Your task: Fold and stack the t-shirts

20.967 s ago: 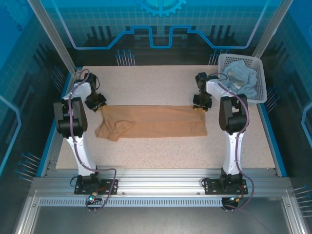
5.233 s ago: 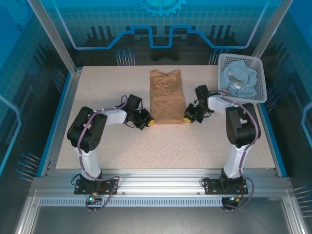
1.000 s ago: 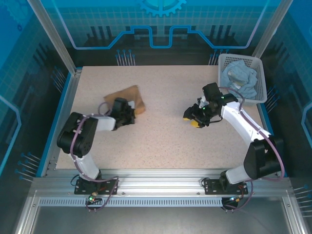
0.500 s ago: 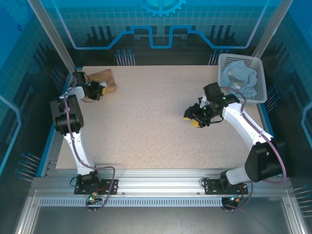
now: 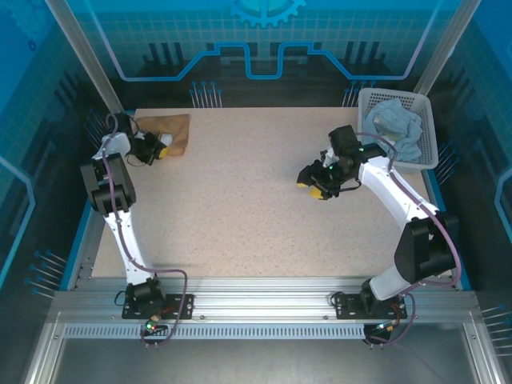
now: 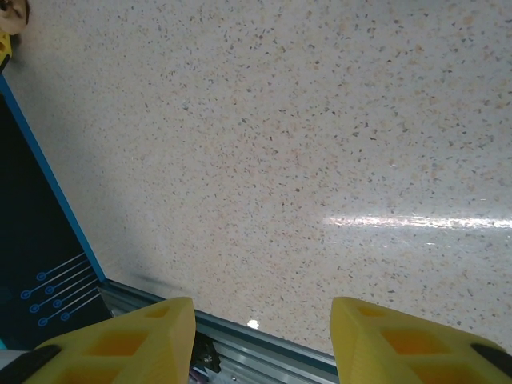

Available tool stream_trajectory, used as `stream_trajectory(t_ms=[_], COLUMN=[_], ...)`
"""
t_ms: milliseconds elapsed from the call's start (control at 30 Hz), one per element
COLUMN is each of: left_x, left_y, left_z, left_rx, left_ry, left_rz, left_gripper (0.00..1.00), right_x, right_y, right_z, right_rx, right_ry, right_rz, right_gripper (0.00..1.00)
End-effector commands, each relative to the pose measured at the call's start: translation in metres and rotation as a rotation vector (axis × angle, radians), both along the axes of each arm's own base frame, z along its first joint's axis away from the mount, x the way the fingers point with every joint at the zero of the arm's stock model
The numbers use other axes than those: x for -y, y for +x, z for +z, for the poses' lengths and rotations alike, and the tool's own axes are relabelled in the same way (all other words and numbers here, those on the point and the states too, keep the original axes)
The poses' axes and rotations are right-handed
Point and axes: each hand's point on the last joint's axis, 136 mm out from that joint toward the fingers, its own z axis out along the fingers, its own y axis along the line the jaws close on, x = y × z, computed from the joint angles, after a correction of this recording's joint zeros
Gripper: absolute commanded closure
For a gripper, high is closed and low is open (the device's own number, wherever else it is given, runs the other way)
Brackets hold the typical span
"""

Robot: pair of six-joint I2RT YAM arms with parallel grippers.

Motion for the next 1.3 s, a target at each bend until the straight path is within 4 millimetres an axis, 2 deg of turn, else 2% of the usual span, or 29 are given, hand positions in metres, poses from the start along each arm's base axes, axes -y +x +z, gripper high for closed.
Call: stream_trajectory(t_ms=[0, 133, 233, 333, 367, 400, 500, 667, 767, 800, 967, 1067, 1133, 1167, 1267], left_x=[0.002, 0.005, 0.019, 0.027, 0.029, 0.032, 0.047, 0.076, 0.078, 0.078, 0.086, 0.075, 0.053, 0.045, 0.034], left_y=[0.011, 0.018, 0.016, 0.0, -0.01, -0.02, -0.055, -0.122, -0.165, -0.177, -0.232, -0.267, -0.294, -0.302, -0.304], left_z=[0.0, 0.014, 0.045, 0.081, 0.095, 0.103, 0.136, 0.173, 0.185, 0.187, 0.196, 0.196, 0.189, 0.186, 0.176], left_rx=[0.021, 0.057, 0.101, 0.136, 0.15, 0.157, 0.19, 0.235, 0.259, 0.265, 0.291, 0.246, 0.175, 0.168, 0.302], left_ry=[-0.01, -0.021, -0.01, 0.022, 0.033, 0.035, 0.084, 0.242, 0.294, 0.306, 0.419, 0.553, 0.677, 0.713, 0.832], left_rz=[-0.03, -0.027, -0.045, -0.009, 0.02, 0.046, 0.103, 0.166, 0.229, 0.241, 0.209, 0.23, 0.317, 0.352, 0.345], left_gripper=[0.95, 0.69, 0.52, 0.35, 0.14, 0.02, 0.01, 0.01, 0.01, 0.01, 0.01, 0.01, 0.01, 0.01, 0.01], right_x=[-0.007, -0.011, -0.017, -0.019, -0.017, -0.015, -0.007, 0.007, 0.013, 0.015, 0.022, 0.048, 0.081, 0.093, 0.14], right_y=[-0.003, -0.001, 0.005, 0.016, 0.021, 0.024, 0.03, 0.03, 0.021, 0.018, 0.001, -0.008, -0.013, -0.015, -0.019], right_z=[0.007, 0.012, 0.023, 0.045, 0.057, 0.068, 0.096, 0.129, 0.138, 0.138, 0.125, 0.118, 0.11, 0.107, 0.091], right_rx=[-0.006, 0.029, 0.114, 0.276, 0.349, 0.412, 0.577, 0.759, 0.785, 0.777, 0.697, 0.719, 0.694, 0.671, 0.59], right_ry=[0.002, 0.013, 0.055, 0.094, 0.102, 0.106, 0.109, 0.116, 0.107, 0.098, 0.017, -0.132, -0.297, -0.358, -0.632], right_rz=[0.031, 0.046, 0.058, 0.04, 0.026, 0.014, -0.026, -0.067, -0.062, -0.052, 0.01, -0.029, -0.115, -0.137, -0.219], right_gripper=[0.51, 0.51, 0.51, 0.5, 0.48, 0.47, 0.42, 0.25, 0.13, 0.01, 0.0, 0.0, 0.0, 0.0, 0.0])
